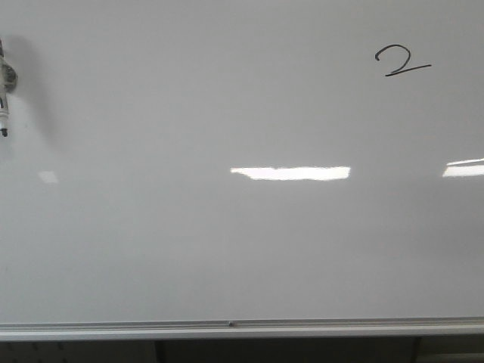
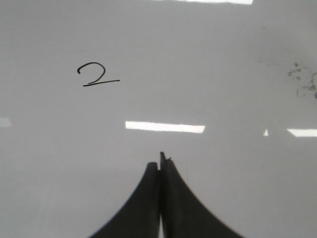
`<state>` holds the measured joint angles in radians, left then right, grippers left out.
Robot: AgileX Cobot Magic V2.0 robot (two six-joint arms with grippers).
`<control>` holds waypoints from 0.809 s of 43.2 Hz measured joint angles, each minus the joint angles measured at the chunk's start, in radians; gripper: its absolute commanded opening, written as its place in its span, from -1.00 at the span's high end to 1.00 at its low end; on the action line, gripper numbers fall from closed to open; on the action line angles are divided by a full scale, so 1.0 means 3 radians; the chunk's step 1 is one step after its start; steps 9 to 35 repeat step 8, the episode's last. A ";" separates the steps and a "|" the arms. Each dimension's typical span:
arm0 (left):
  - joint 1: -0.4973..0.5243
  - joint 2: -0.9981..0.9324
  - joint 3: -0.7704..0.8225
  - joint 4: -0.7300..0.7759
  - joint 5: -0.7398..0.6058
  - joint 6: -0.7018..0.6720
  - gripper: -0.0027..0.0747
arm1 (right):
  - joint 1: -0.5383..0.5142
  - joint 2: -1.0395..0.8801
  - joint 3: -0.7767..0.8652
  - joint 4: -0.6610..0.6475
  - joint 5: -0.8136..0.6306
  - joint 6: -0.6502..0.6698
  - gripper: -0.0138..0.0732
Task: Write number 2 on whiteboard
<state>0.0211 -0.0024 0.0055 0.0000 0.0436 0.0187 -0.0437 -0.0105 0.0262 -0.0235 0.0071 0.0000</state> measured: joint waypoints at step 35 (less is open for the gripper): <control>0.0000 0.0000 0.0000 0.0000 0.0000 0.0000 0.98 | 0.0000 0.0000 0.0000 0.0000 0.0000 0.0000 0.83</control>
